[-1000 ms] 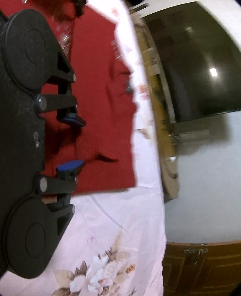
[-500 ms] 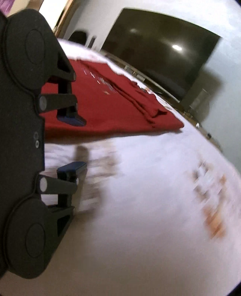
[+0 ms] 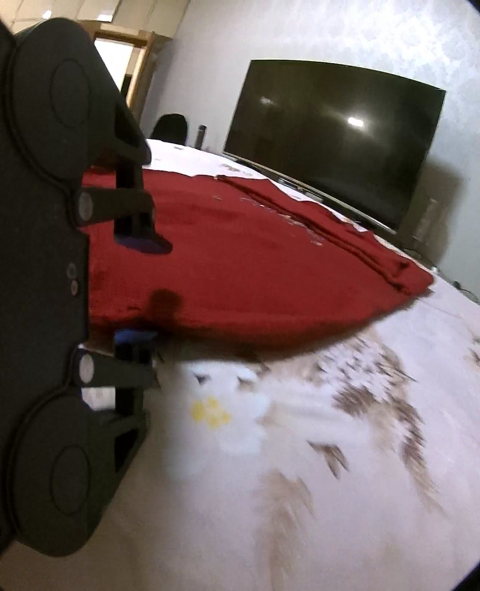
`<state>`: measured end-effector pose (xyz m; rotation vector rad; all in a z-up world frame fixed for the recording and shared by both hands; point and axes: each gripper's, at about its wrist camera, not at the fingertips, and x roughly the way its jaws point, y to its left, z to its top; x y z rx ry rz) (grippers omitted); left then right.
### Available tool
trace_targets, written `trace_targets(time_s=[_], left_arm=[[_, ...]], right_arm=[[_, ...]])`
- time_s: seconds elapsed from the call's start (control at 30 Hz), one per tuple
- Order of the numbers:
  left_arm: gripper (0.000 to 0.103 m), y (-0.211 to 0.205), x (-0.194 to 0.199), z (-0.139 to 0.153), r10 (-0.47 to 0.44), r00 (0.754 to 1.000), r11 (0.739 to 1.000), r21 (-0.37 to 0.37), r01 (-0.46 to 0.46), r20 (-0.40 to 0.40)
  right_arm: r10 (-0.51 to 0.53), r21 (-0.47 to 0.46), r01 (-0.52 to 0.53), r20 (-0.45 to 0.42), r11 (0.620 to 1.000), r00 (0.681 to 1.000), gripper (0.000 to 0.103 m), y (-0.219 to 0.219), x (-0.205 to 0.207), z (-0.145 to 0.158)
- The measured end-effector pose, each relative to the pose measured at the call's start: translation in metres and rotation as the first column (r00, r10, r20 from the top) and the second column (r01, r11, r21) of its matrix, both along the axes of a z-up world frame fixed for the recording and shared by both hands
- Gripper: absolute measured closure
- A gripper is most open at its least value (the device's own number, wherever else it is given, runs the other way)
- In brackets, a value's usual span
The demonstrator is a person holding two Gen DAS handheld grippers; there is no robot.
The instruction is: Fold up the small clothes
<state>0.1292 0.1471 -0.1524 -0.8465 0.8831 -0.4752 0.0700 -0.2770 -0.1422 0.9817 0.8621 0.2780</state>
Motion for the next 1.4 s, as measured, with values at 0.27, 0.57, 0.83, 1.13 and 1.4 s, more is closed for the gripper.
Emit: trace_targets(time_s=[0.27,0.57,0.83,1.13,1.4], left_arm=[[0.100,0.007,-0.013,0.020,0.037,0.990,0.999,-0.012,-0.035,0.133],[0.100,0.011,-0.020,-0.008,0.034,0.996,0.995,0.089,-0.041,0.081],[0.100,0.021,-0.024,0.007,0.080,0.987,0.993,0.072,-0.091,0.137],[0.100,0.012,0.046,0.065,0.084,0.956,0.990,0.084,-0.112,0.283],[0.100,0.004,0.152,0.111,0.080,0.925,0.986,0.109,-0.129,0.370]], right_arm=[[-0.017,-0.094,0.028,0.112,0.995,0.994,0.098,0.013,0.010,0.036],[0.008,-0.206,0.003,0.049,0.978,0.999,0.099,0.006,0.001,0.010],[0.000,-0.239,0.025,0.102,0.971,0.995,0.098,0.015,0.011,0.037],[0.099,-0.399,0.017,0.269,0.917,0.958,0.098,0.017,0.055,0.094],[0.074,-0.383,0.073,0.355,0.921,0.932,0.098,0.001,0.151,0.130]])
